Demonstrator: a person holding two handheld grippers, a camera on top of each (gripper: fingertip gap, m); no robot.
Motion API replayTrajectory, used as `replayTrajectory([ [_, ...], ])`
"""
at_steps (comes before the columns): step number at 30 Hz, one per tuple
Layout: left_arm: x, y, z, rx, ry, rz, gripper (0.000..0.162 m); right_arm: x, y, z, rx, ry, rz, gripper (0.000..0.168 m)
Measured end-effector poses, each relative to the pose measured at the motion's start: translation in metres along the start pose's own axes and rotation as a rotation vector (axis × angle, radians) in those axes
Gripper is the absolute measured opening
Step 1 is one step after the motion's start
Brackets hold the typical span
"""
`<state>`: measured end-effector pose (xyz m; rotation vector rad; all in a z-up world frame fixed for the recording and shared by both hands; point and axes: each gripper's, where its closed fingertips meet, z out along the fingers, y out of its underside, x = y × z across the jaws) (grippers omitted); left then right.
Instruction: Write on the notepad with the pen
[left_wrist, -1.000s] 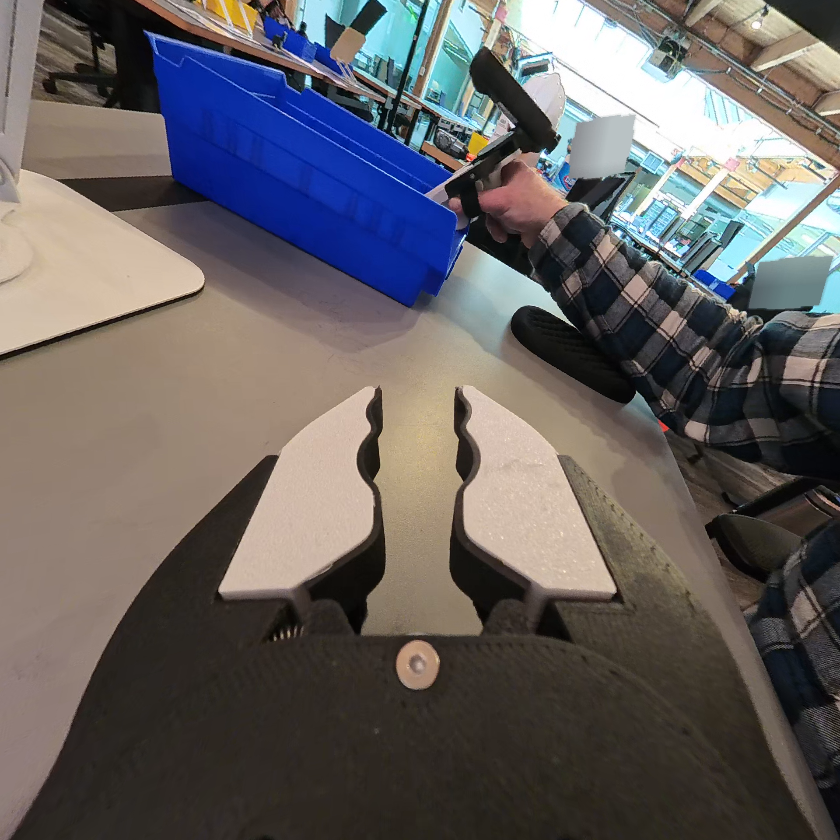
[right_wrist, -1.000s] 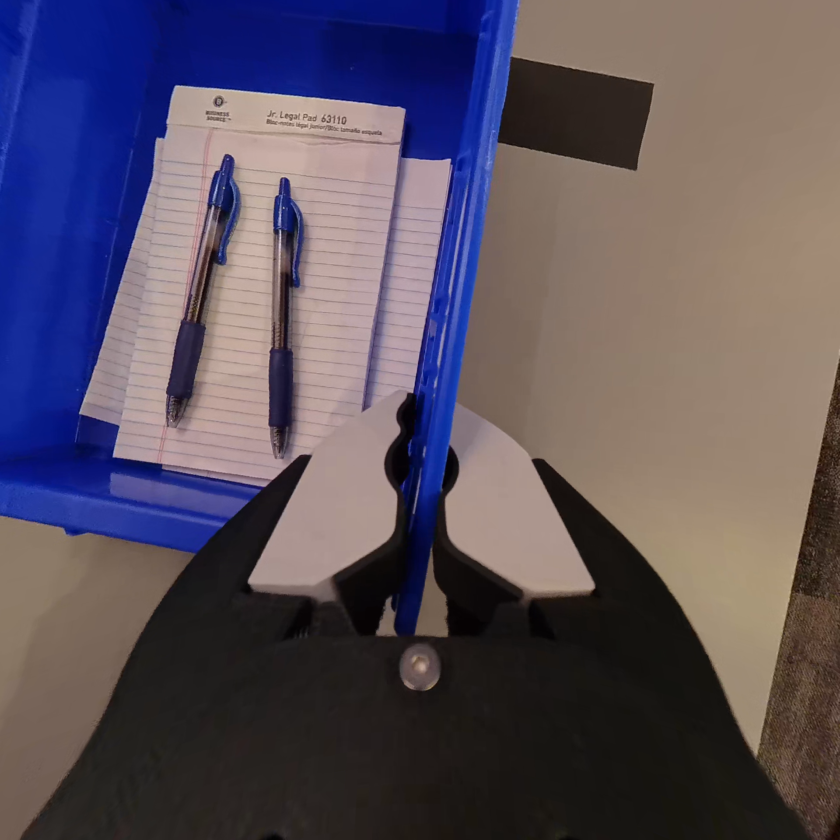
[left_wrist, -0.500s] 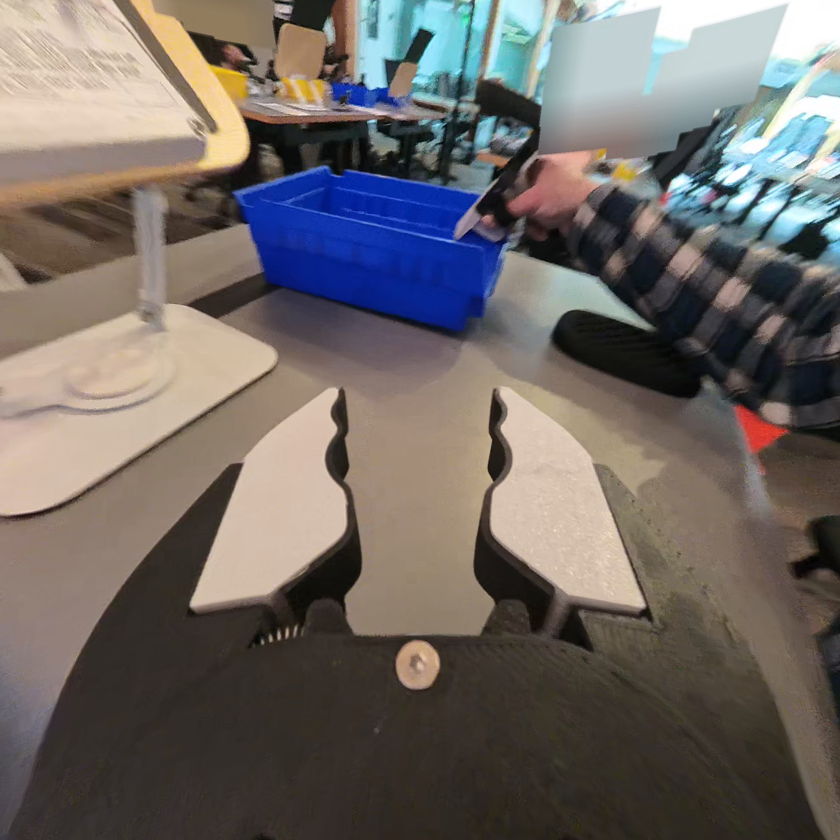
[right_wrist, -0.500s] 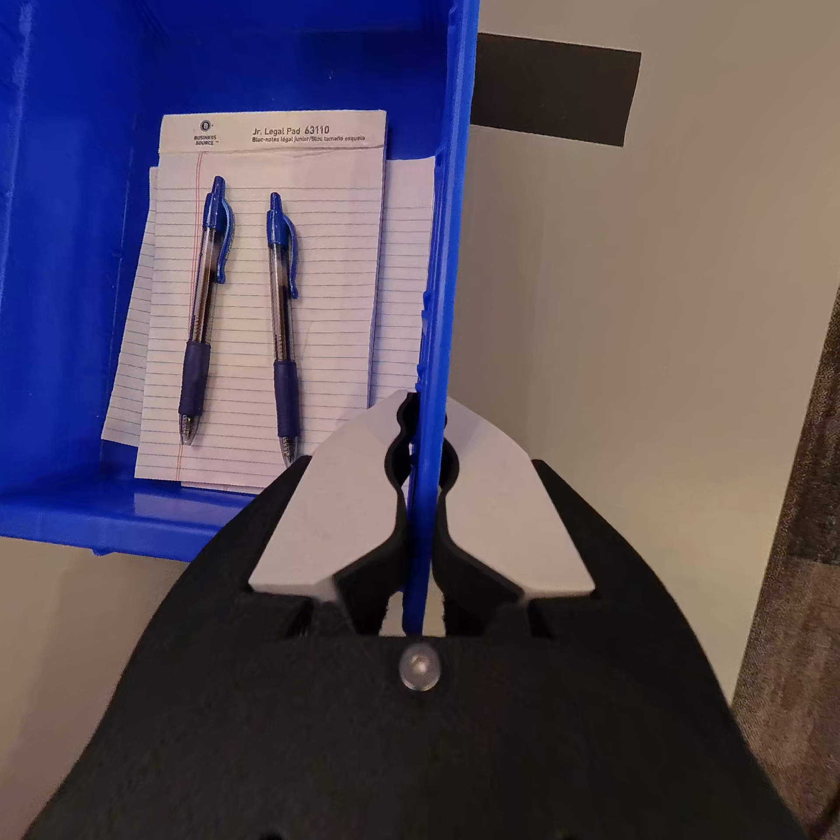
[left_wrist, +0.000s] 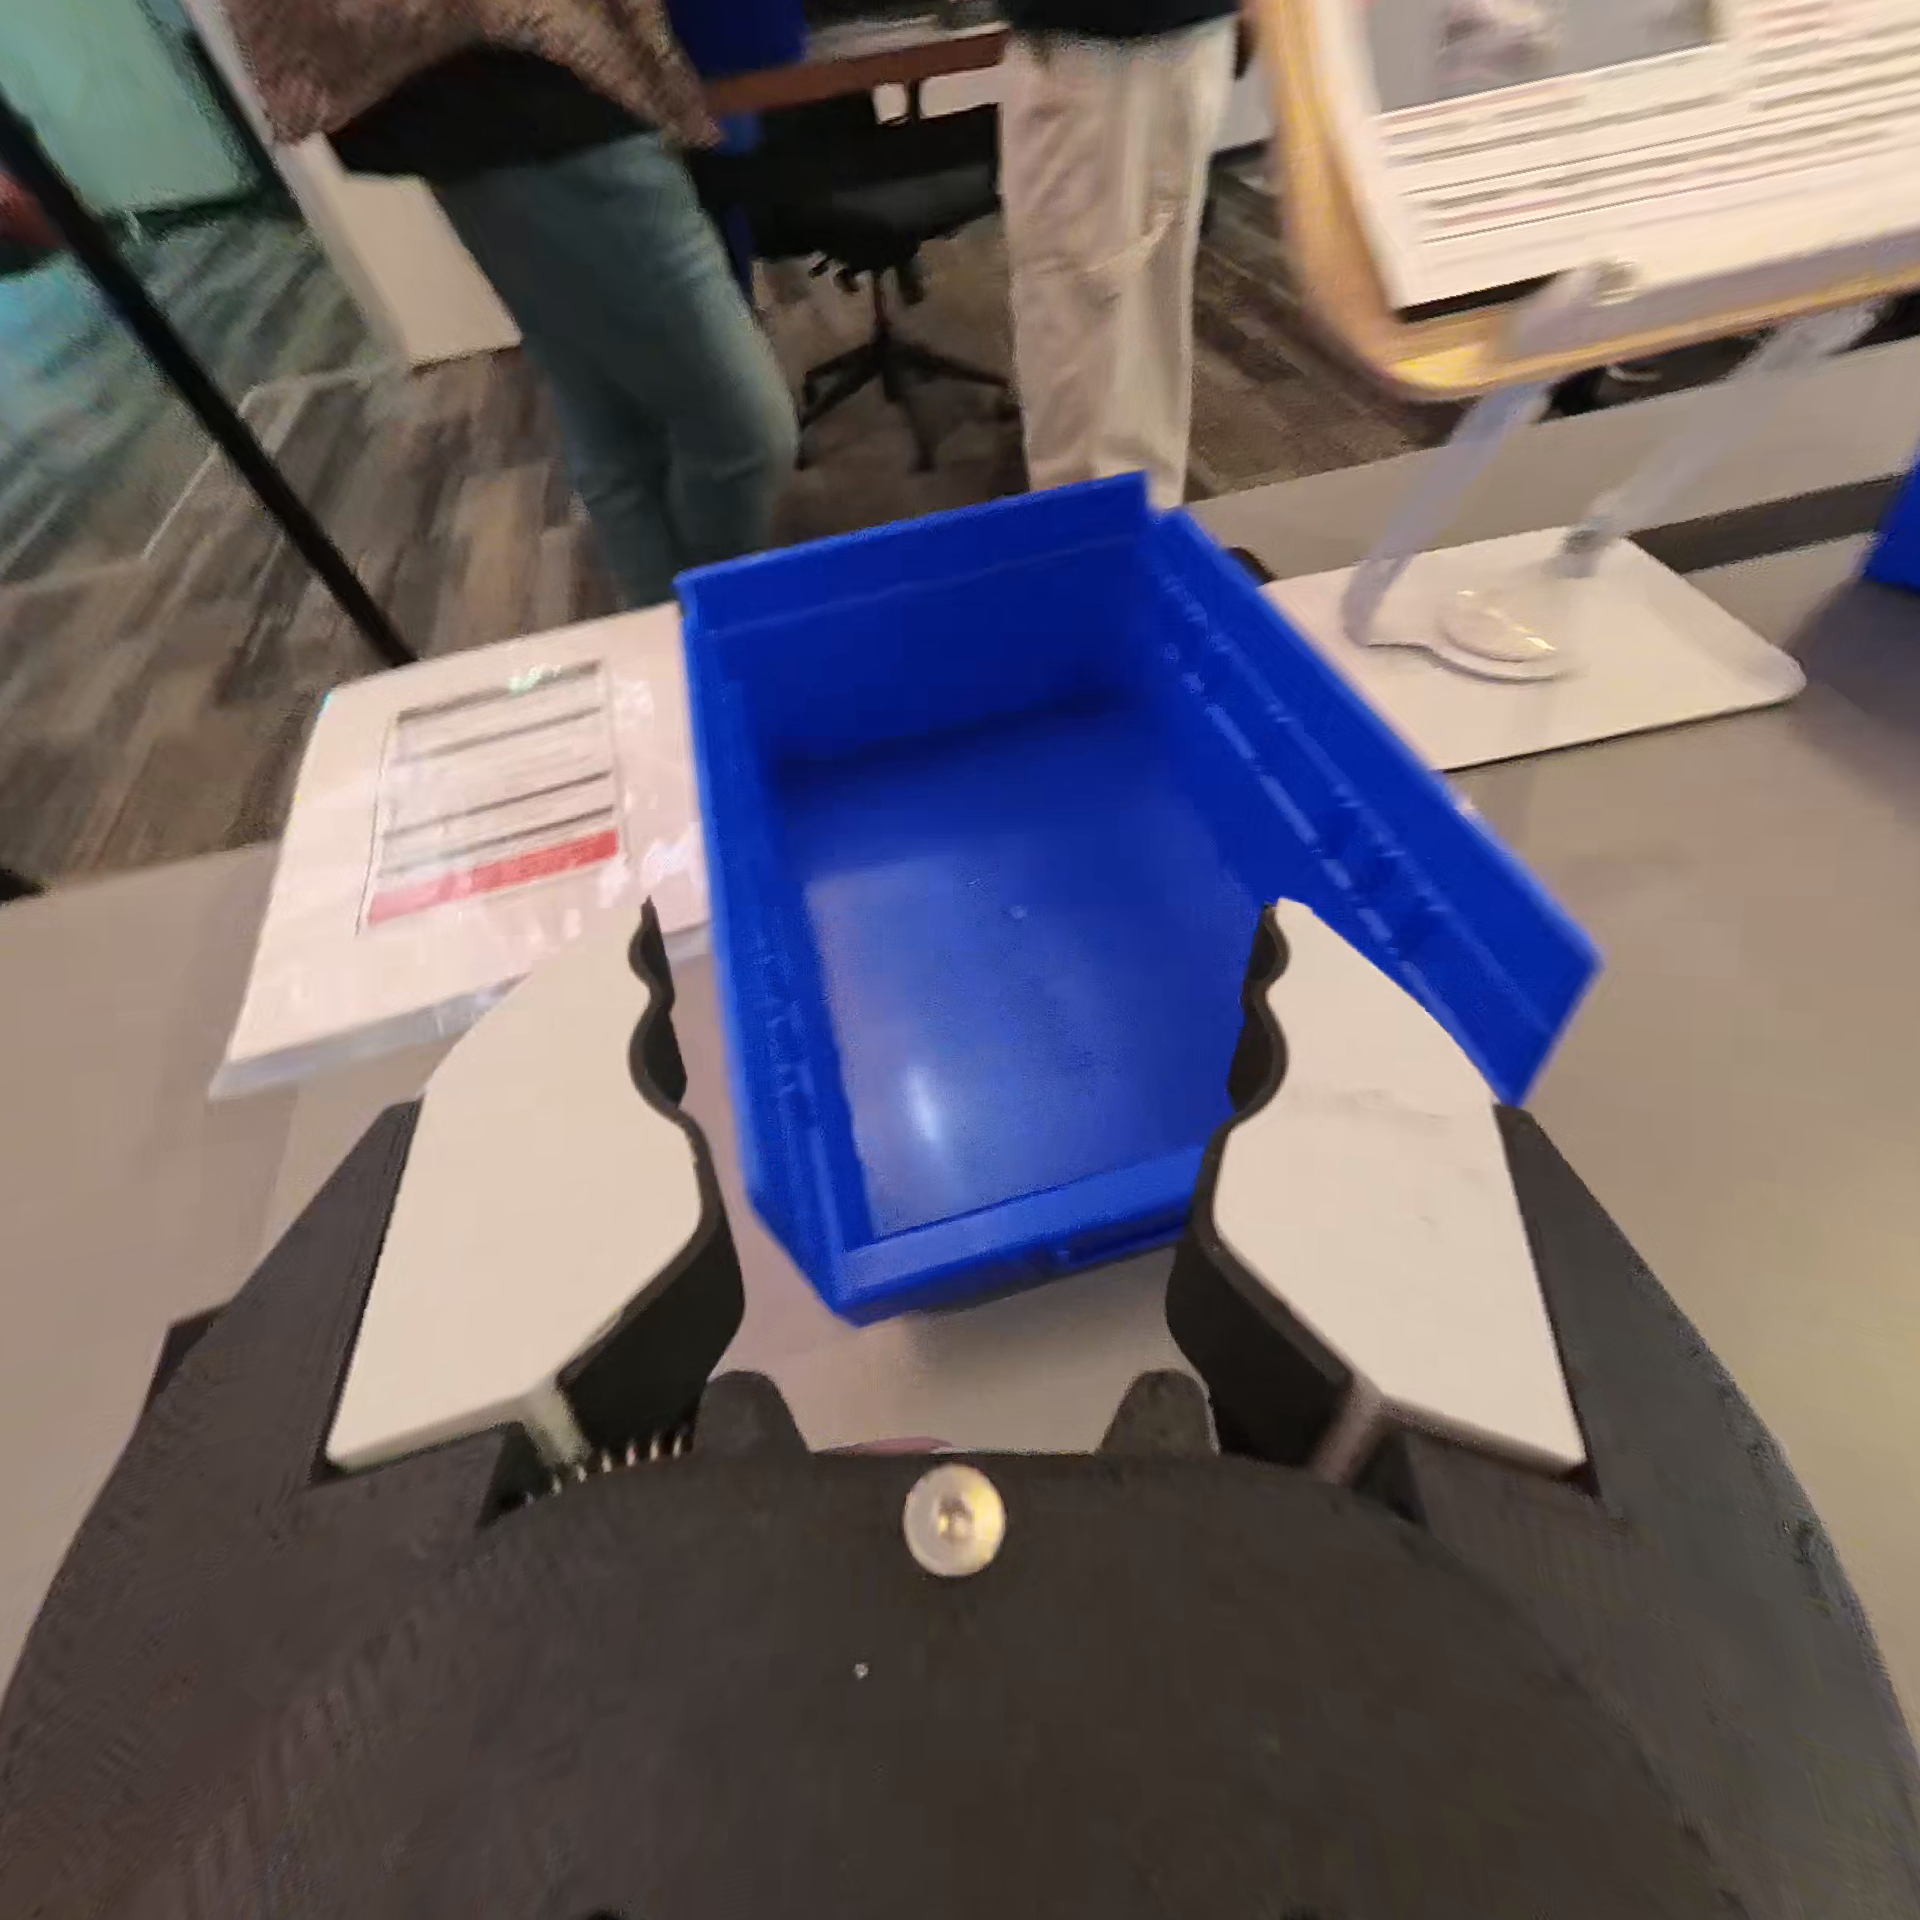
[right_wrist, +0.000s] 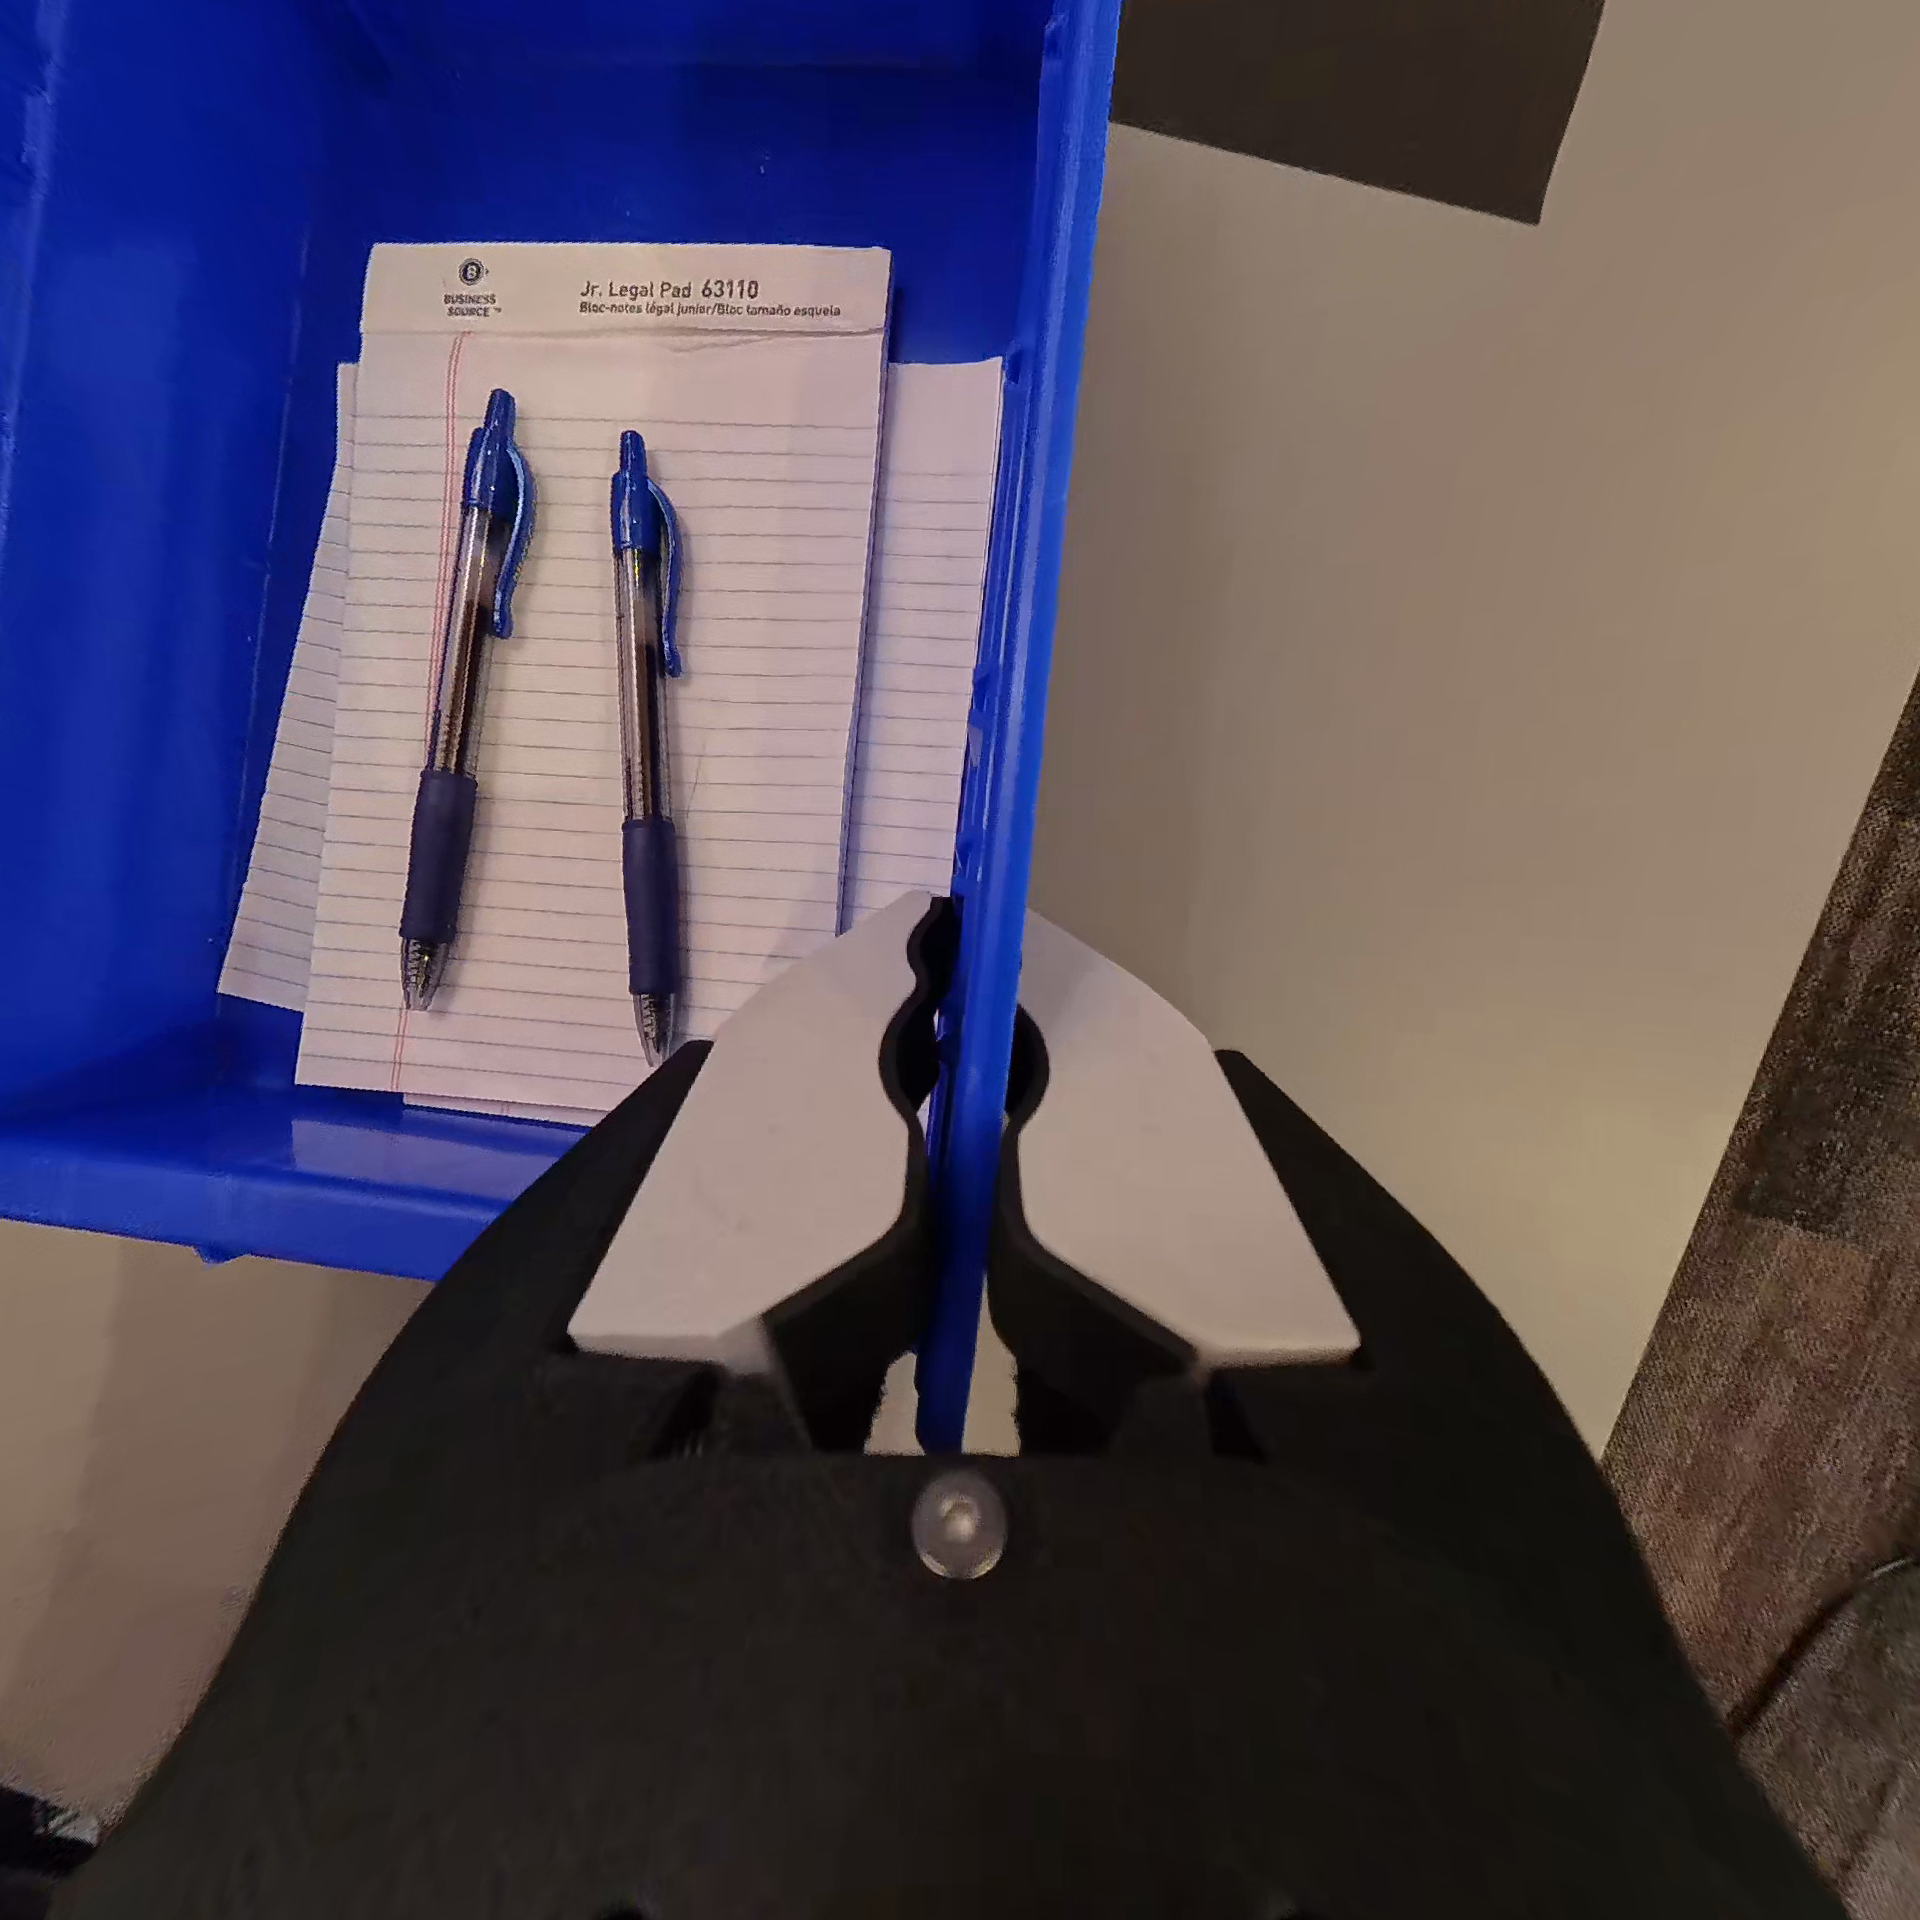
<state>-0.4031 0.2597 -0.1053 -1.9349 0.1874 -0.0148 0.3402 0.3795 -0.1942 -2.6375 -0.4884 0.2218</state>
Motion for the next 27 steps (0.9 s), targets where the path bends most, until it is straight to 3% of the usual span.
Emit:
replayTrajectory([
  [4, -0.038, 0.035, 0.017, -0.077, -0.002, -0.139, 0.111, -0.012, 0.009, -0.008, -0.015, -0.001, -0.019, 0.005],
  [12, -0.04, 0.07, 0.047, -0.139, 0.136, -0.289, 0.085, -0.033, 0.028, -0.021, -0.029, -0.011, -0.039, 0.005],
  [17, -0.032, 0.083, 0.059, -0.175, 0.195, -0.286, 0.041, -0.043, 0.036, -0.027, -0.038, -0.012, -0.056, 0.005],
  [27, -0.052, 0.086, 0.066, -0.174, 0.079, -0.245, 0.005, -0.066, 0.048, -0.032, -0.054, -0.034, -0.087, 0.005],
])
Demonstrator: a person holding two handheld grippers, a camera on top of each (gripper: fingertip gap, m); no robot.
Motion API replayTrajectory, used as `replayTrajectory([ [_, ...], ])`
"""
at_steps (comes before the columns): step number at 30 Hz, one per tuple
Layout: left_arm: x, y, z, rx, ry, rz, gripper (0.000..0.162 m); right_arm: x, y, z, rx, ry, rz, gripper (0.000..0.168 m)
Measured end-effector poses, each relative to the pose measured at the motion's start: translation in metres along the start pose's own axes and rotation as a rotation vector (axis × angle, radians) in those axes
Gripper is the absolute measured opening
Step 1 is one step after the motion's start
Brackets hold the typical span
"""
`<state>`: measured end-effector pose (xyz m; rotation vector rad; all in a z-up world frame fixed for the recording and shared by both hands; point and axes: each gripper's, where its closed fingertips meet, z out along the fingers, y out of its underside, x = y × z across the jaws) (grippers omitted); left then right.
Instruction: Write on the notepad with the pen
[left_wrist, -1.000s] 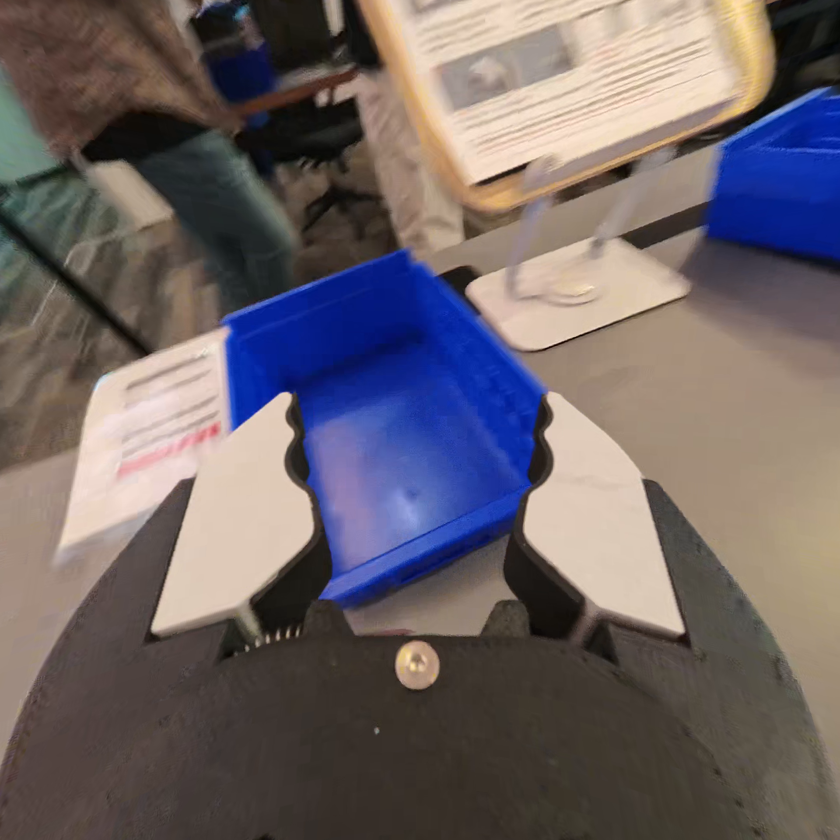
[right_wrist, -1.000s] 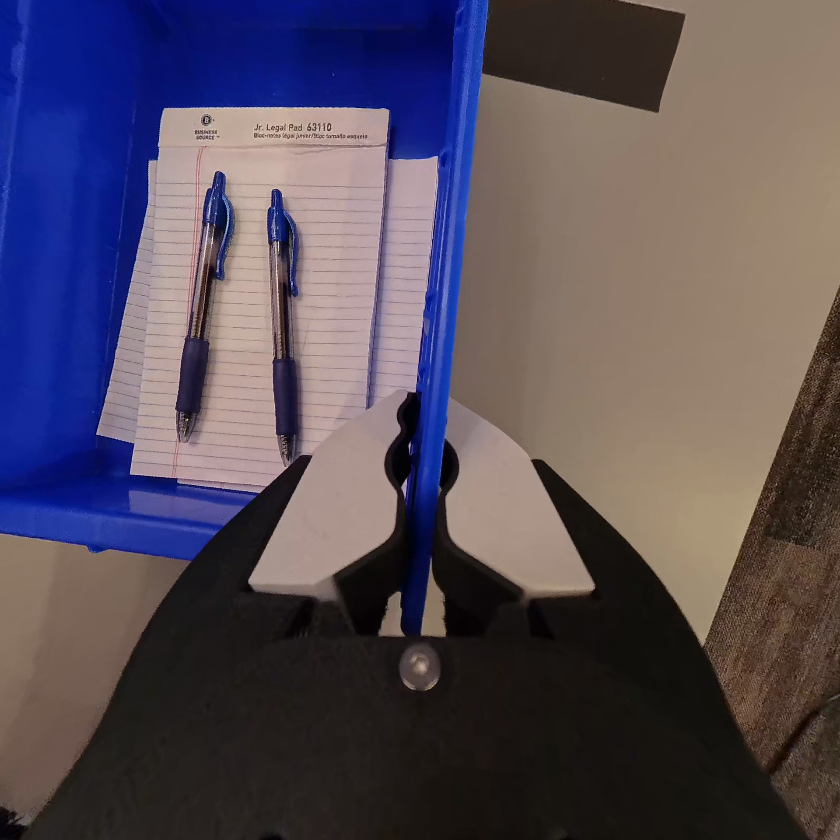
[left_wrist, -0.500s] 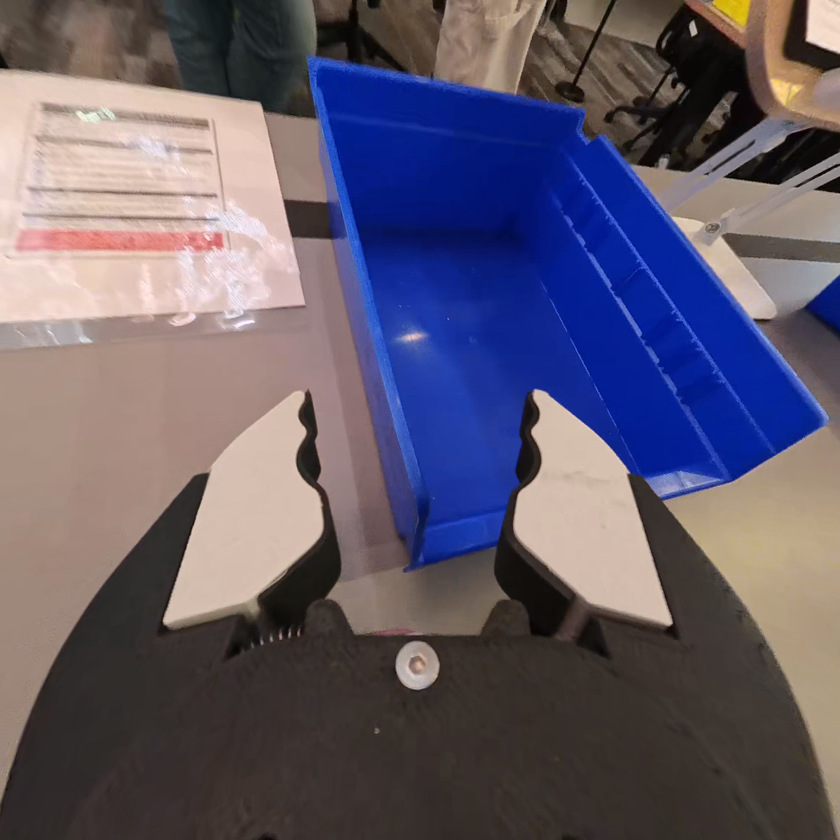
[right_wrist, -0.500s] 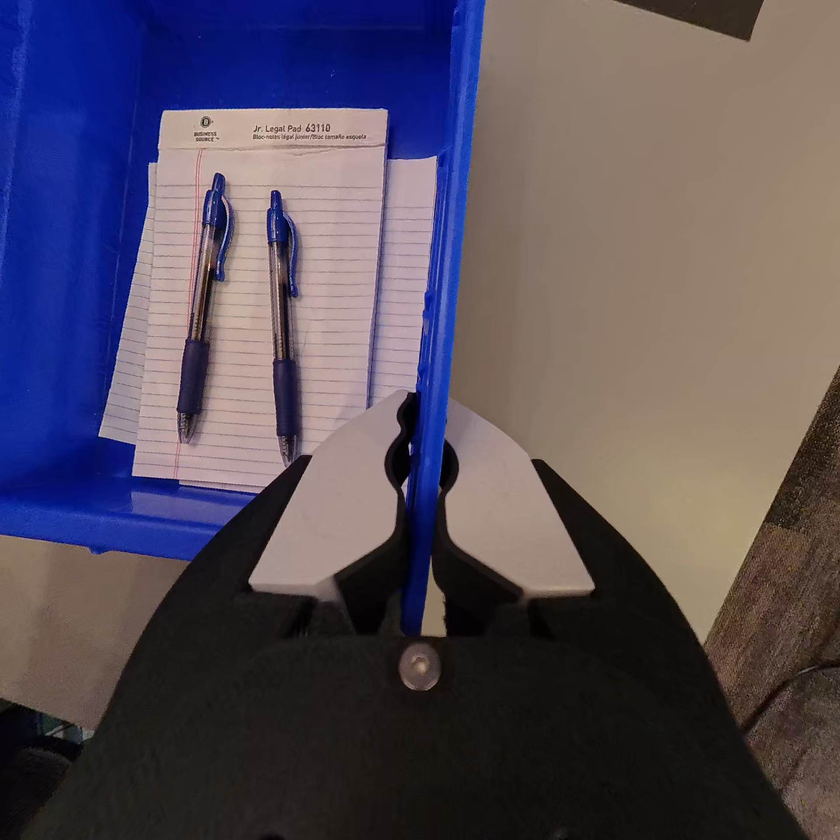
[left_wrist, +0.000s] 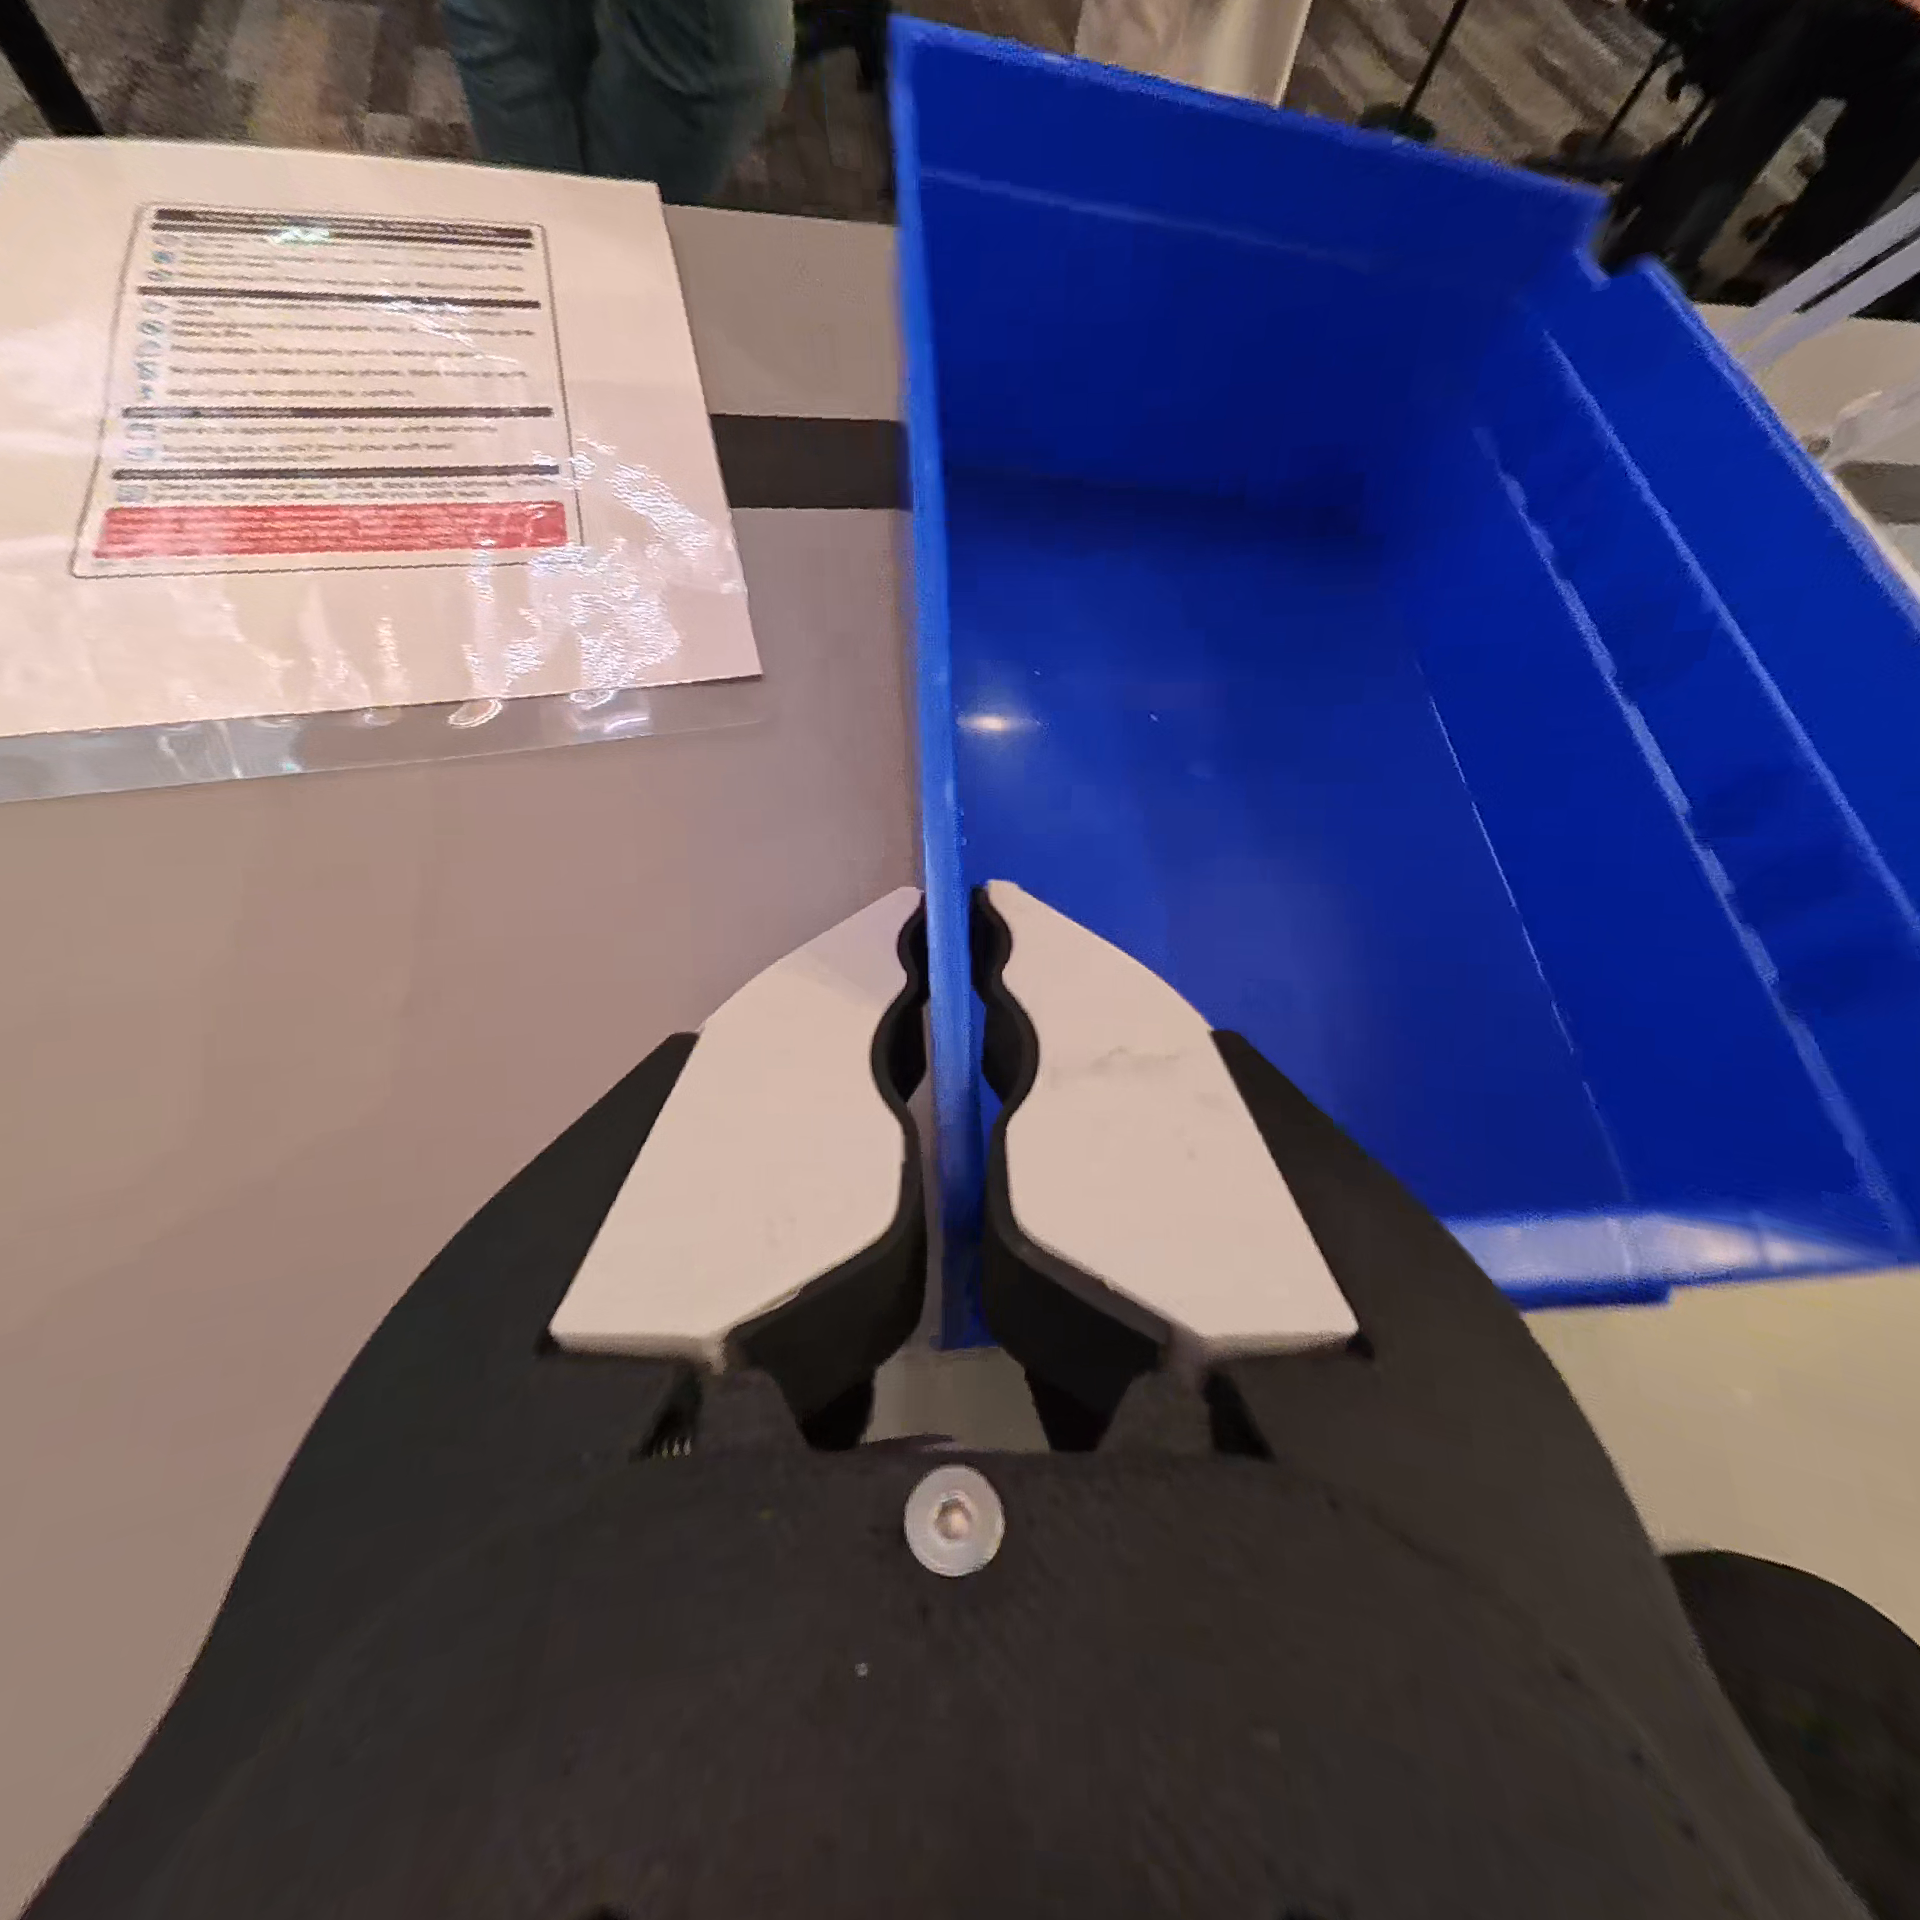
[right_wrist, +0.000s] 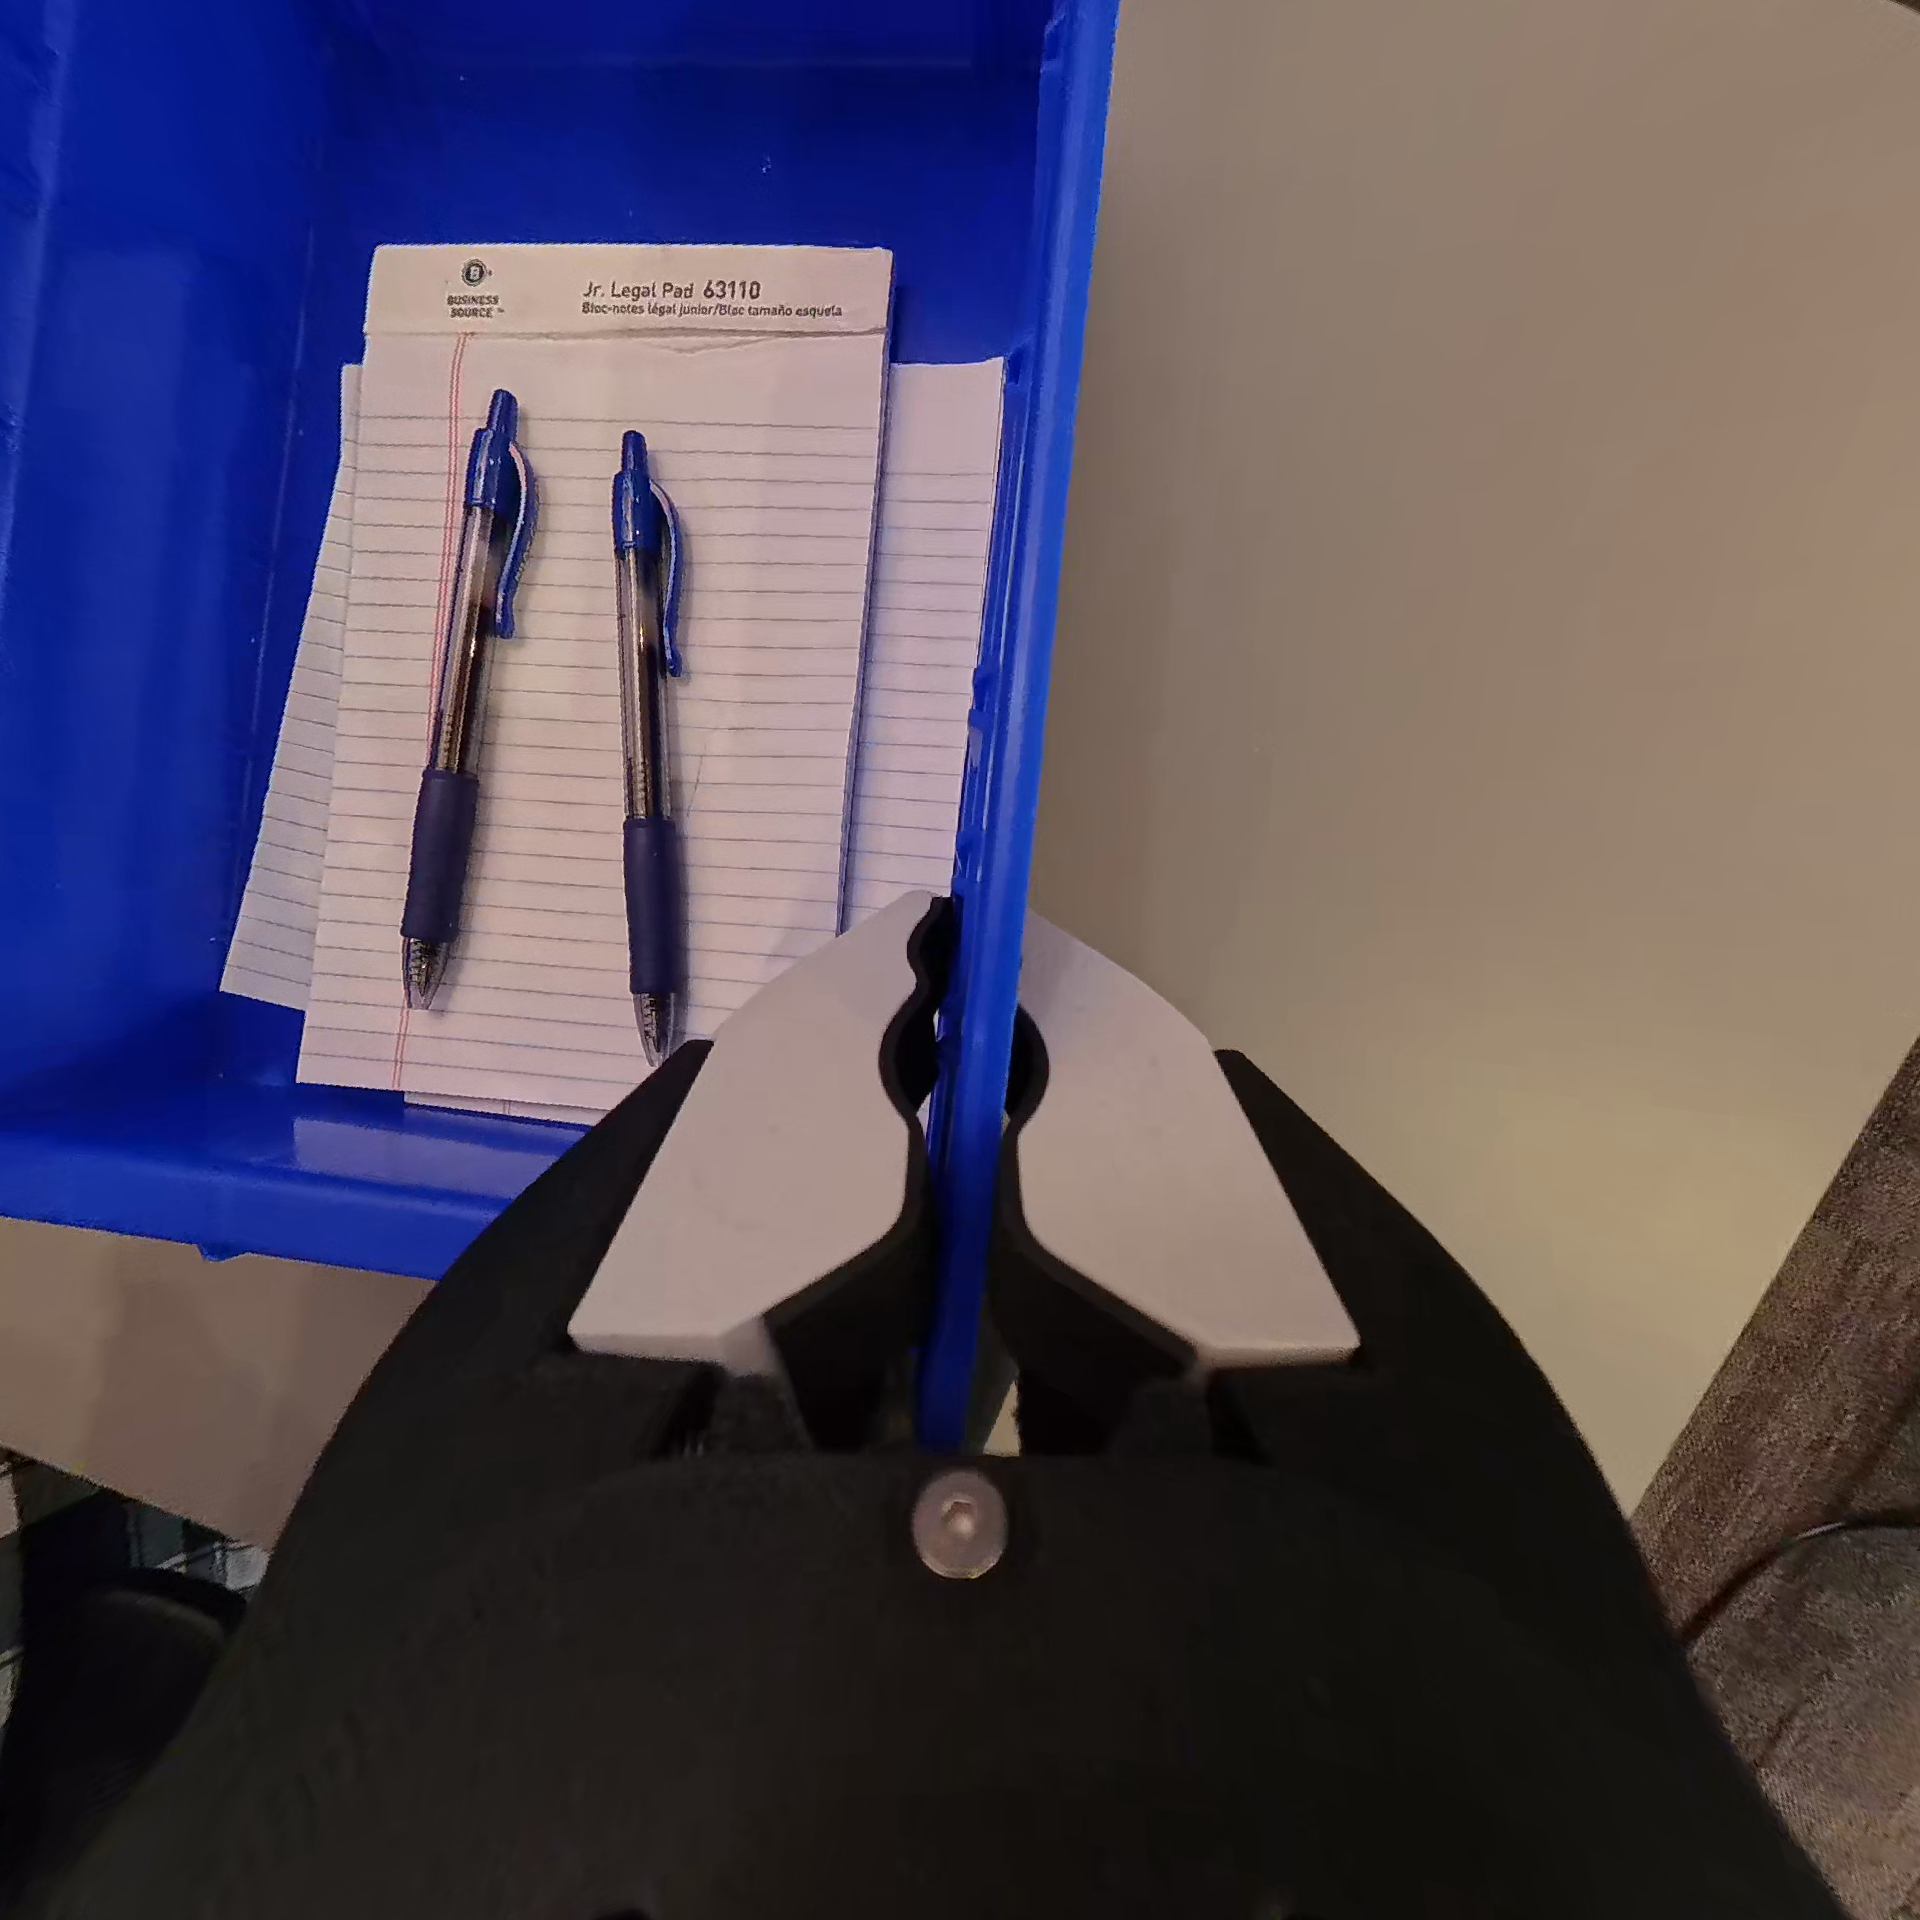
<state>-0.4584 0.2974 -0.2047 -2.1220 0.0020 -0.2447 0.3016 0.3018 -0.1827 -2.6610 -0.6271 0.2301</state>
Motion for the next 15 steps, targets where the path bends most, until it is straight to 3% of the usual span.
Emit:
replayTrajectory([
  [5, 0.011, 0.0, 0.001, 0.032, 0.108, -0.048, 0.005, -0.013, 0.006, -0.001, -0.008, -0.014, -0.013, 0.005],
  [15, 0.005, -0.027, -0.033, 0.196, 0.088, -0.018, 0.005, -0.049, 0.015, -0.001, -0.023, -0.057, -0.063, 0.005],
])
